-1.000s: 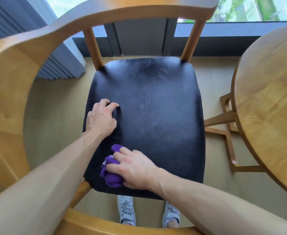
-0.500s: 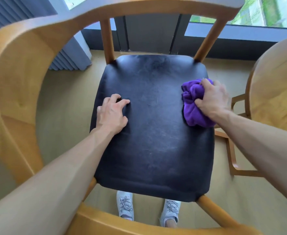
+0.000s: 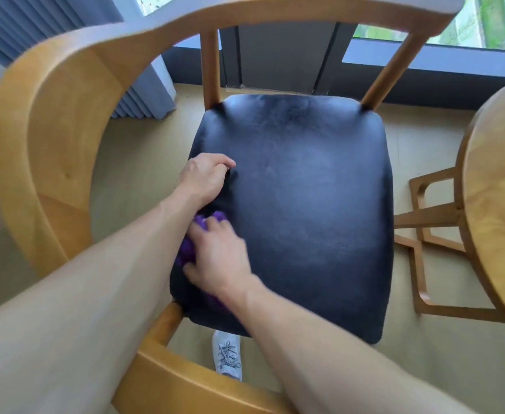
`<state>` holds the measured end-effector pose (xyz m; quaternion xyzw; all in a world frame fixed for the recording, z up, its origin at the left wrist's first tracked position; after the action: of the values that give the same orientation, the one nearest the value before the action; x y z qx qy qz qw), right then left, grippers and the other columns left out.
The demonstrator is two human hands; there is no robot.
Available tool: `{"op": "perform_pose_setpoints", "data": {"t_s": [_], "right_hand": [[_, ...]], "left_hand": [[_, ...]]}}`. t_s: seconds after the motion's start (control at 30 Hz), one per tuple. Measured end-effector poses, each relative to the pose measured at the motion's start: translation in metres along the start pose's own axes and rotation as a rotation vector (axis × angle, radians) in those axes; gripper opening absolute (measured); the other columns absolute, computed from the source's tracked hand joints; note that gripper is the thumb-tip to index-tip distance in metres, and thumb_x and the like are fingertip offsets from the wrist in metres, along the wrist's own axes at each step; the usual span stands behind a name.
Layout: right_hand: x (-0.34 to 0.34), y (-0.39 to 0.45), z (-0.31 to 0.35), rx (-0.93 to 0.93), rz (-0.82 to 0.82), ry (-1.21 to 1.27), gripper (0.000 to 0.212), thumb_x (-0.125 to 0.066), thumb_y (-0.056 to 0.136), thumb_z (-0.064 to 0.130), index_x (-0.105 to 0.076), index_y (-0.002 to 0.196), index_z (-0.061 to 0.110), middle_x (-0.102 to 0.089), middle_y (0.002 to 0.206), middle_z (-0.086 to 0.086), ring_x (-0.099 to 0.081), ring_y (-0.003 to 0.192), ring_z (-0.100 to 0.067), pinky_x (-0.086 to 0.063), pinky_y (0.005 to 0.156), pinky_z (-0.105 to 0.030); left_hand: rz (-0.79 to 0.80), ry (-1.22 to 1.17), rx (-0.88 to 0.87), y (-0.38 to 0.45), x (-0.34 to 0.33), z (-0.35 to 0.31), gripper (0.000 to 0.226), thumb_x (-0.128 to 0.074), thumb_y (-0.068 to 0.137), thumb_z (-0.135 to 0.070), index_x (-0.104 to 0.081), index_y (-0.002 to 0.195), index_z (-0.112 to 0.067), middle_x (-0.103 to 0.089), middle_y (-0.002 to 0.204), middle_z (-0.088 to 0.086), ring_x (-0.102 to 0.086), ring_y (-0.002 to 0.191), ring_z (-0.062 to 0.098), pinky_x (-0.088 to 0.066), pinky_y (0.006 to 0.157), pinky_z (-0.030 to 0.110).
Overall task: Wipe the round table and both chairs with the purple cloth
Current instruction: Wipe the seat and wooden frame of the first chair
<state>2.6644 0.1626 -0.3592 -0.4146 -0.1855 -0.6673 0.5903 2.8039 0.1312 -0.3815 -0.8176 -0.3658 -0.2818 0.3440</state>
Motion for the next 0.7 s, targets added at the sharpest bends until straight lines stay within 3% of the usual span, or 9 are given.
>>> {"op": "perform_pose_setpoints", "data": {"t_s": [0.13, 0.33, 0.5, 0.7], "right_hand": [[-0.041, -0.025, 0.034, 0.249, 0.221, -0.057, 0.036, -0.068, 0.079, 0.024, -0.057, 0.113, 0.017, -0.052, 0.114, -0.007, -0.045, 0.109, -0.030, -0.037, 0.062, -0.036], [-0.006, -0.002, -0.006, 0.342, 0.146, -0.186, 0.058, -0.070, 0.077, 0.031, -0.052, 0.132, 0.026, -0.051, 0.114, -0.007, -0.045, 0.103, -0.027, -0.035, 0.061, -0.033], [0.060, 0.030, -0.083, 0.193, 0.026, -0.227, 0.054, -0.068, 0.075, 0.039, -0.053, 0.126, 0.030, -0.050, 0.107, -0.004, -0.047, 0.103, -0.028, -0.051, 0.072, -0.041], [0.157, 0.050, -0.202, -0.174, -0.247, -0.223, 0.055, -0.071, 0.071, 0.027, -0.056, 0.123, 0.028, -0.052, 0.107, -0.013, -0.052, 0.104, -0.037, -0.046, 0.087, -0.039]], "left_hand": [[0.036, 0.101, -0.031, -0.005, -0.005, -0.001, 0.036, -0.044, 0.095, -0.018, -0.074, 0.110, -0.029, -0.065, 0.131, -0.006, -0.053, 0.126, 0.022, -0.038, 0.104, 0.031], [0.071, 0.172, -0.136, -0.010, -0.013, -0.005, 0.034, -0.047, 0.095, -0.015, -0.078, 0.103, -0.026, -0.061, 0.129, -0.004, -0.052, 0.125, 0.020, -0.040, 0.106, 0.034], [0.080, 0.177, -0.149, -0.009, -0.010, -0.006, 0.036, -0.045, 0.094, -0.011, -0.078, 0.103, -0.021, -0.062, 0.126, 0.001, -0.053, 0.123, 0.024, -0.042, 0.104, 0.040], [0.072, 0.206, -0.121, -0.013, -0.006, -0.006, 0.039, -0.039, 0.094, -0.009, -0.076, 0.095, -0.024, -0.060, 0.124, -0.006, -0.050, 0.120, 0.022, -0.044, 0.097, 0.038]]}}
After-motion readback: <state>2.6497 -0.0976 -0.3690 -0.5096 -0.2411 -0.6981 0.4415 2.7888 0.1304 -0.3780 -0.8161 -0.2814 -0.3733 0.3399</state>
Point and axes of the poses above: each hand's wrist, its own y-axis towards the middle knuckle, its own x-axis out of the back of the hand, z = x × y, the point moved 7 cm from there along y, towards the middle knuckle
